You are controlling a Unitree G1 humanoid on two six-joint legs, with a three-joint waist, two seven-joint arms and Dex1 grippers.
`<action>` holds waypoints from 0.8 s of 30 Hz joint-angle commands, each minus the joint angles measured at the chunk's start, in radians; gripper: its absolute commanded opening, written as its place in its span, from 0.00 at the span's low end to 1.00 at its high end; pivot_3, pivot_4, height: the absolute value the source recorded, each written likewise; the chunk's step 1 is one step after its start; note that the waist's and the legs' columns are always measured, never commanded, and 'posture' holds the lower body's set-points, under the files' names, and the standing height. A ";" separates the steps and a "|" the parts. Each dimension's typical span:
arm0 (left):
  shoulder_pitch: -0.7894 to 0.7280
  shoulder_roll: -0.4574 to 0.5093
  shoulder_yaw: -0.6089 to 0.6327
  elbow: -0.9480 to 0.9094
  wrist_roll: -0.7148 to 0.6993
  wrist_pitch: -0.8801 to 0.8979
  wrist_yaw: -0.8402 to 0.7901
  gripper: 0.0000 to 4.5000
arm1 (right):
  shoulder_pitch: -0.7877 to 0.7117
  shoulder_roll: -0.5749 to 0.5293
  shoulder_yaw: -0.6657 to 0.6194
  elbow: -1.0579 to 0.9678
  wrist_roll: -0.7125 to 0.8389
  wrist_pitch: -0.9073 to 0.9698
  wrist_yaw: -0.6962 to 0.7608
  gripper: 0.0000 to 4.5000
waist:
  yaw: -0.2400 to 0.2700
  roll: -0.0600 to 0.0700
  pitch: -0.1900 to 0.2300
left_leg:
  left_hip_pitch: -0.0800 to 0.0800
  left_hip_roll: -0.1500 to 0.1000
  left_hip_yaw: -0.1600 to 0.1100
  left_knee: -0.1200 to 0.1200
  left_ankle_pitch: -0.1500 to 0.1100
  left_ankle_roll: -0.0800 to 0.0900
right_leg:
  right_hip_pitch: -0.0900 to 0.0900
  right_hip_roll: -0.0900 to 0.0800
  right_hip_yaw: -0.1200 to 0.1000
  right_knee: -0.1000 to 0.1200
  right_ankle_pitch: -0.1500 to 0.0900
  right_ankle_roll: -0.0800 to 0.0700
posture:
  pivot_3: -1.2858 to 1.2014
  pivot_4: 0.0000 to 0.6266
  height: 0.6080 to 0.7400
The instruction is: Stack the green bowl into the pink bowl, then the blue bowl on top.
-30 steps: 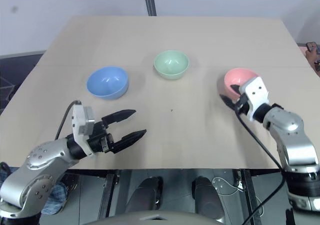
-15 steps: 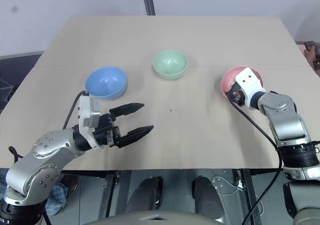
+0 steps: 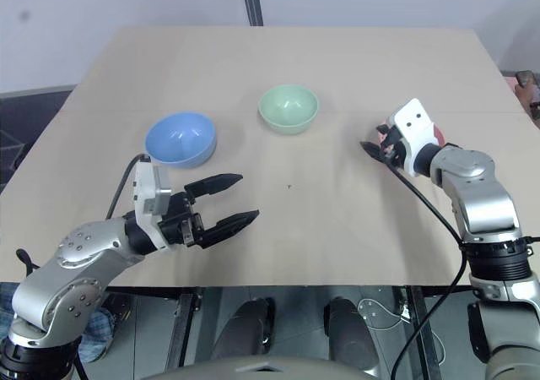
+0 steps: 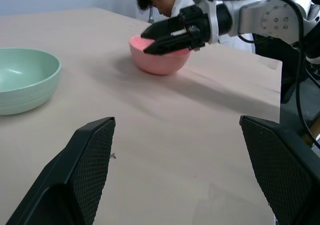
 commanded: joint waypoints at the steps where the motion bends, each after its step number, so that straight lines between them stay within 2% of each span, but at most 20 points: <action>1: -0.002 -0.001 0.000 -0.015 -0.006 -0.005 0.000 0.94 | -0.003 -0.032 0.014 0.021 -0.062 0.020 -0.038 0.55 | 0.000 0.000 0.000 | 0.000 0.000 0.000 0.000 0.000 0.000 | 0.000 0.000 0.000 0.000 0.000 0.000 | 0.52 0.24 1.00; 7: -0.004 0.001 -0.002 -0.014 -0.004 -0.004 0.001 0.94 | 0.012 -0.071 0.062 0.040 -0.117 0.044 -0.022 0.55 | -0.001 0.000 0.000 | 0.000 0.000 0.000 0.000 0.000 0.000 | 0.000 0.000 0.000 0.000 0.000 0.000 | 0.52 0.24 1.00; 10: -0.004 0.001 -0.003 -0.014 -0.005 -0.004 0.001 0.94 | 0.034 -0.087 0.078 0.030 -0.127 0.036 -0.003 0.37 | -0.001 0.000 0.000 | 0.000 0.000 0.000 0.000 0.000 0.000 | 0.000 0.000 0.000 0.000 0.000 0.000 | 0.52 0.24 1.00; 13: -0.003 0.000 -0.002 -0.014 -0.007 -0.002 0.003 0.94 | 0.049 -0.093 0.081 0.021 -0.126 0.032 0.010 0.06 | -0.001 0.000 0.000 | 0.000 0.000 0.000 0.000 0.000 0.000 | 0.000 0.000 0.000 0.000 0.000 0.000 | 0.52 0.24 1.00; 14: -0.003 0.000 -0.002 -0.014 -0.008 -0.002 0.004 0.94 | 0.050 -0.091 0.079 0.020 -0.126 0.034 0.010 0.03 | -0.001 0.000 0.000 | 0.000 0.000 0.000 0.000 0.000 0.000 | 0.000 0.000 0.000 0.000 0.000 0.000 | 0.52 0.24 1.00; 20: 0.001 0.001 -0.001 -0.017 -0.008 0.000 0.005 0.94 | 0.048 -0.088 0.078 -0.007 -0.123 -0.012 0.034 0.03 | -0.001 -0.001 0.000 | 0.001 0.000 0.000 0.000 0.000 0.000 | 0.000 0.001 0.000 0.000 0.000 0.000 | 0.52 0.24 1.00; 24: 0.003 0.001 0.001 -0.019 -0.011 0.001 0.004 0.94 | 0.050 -0.059 0.070 -0.122 -0.046 -0.078 0.105 0.03 | -0.004 0.000 0.000 | 0.000 0.001 0.000 0.000 0.000 0.000 | 0.000 0.001 0.000 0.000 0.000 0.000 | 0.52 0.24 1.00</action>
